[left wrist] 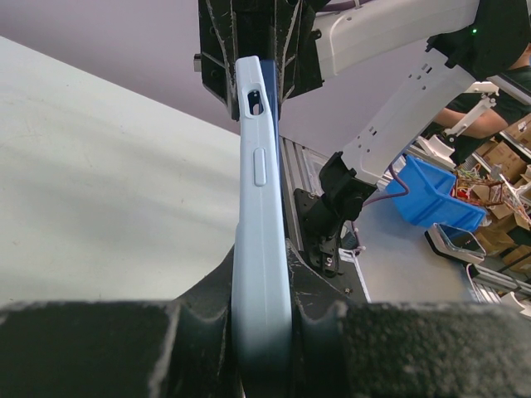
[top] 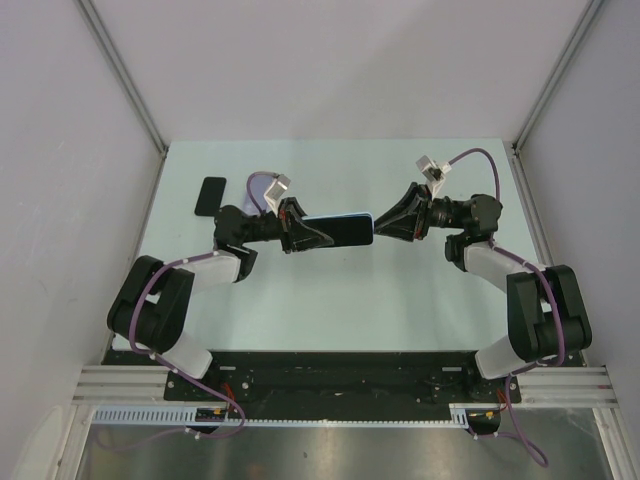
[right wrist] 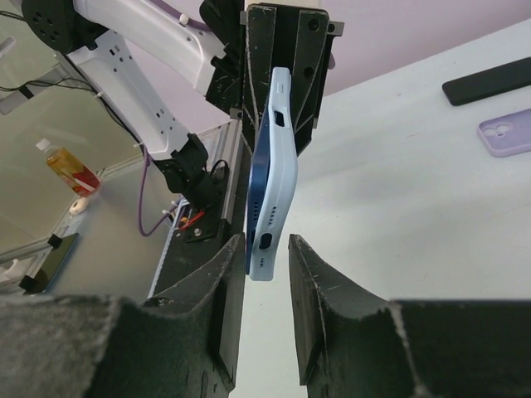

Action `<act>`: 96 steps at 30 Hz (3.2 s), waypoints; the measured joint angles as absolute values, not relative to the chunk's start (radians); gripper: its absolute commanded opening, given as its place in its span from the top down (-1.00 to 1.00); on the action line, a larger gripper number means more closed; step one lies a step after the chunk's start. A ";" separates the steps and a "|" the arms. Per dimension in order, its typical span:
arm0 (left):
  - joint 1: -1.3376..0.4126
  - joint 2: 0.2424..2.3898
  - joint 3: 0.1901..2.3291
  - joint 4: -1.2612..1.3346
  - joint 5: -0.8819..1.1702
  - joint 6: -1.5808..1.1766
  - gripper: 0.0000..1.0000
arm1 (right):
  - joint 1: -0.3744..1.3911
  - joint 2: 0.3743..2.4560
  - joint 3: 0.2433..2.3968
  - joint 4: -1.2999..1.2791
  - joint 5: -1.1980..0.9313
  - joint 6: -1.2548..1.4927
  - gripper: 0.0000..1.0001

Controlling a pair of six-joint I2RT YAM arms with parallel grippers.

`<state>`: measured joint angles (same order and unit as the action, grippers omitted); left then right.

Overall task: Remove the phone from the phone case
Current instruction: Remove the phone case from the phone.

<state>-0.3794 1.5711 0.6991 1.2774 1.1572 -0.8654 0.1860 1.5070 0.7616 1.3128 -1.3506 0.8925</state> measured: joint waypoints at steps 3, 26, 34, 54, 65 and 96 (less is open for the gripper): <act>-0.379 1.571 0.699 1.277 1.157 -0.865 0.99 | 0.186 1.507 0.762 1.312 -1.345 0.862 0.36; -0.378 1.571 0.699 1.271 1.153 -0.865 1.00 | 0.200 1.395 0.762 0.946 -1.256 0.492 0.17; -0.366 1.571 0.699 1.264 1.152 -0.864 0.99 | 0.215 1.376 0.806 0.731 -1.211 0.326 0.15; -0.359 1.571 0.695 1.238 1.134 -0.856 0.99 | 0.295 1.369 0.884 0.411 -1.025 0.101 0.05; -0.378 1.571 0.693 1.260 1.185 -0.855 1.00 | 0.287 1.426 0.889 0.480 -1.215 0.202 -0.08; -0.376 1.535 0.643 1.275 1.155 -0.830 1.00 | 0.318 1.489 0.889 0.587 -1.266 0.344 -0.15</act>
<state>-0.3763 1.5349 0.6430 1.2747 1.1545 -0.8299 0.3180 1.4895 0.8894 0.5865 -1.2655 0.3439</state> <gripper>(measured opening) 0.197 0.573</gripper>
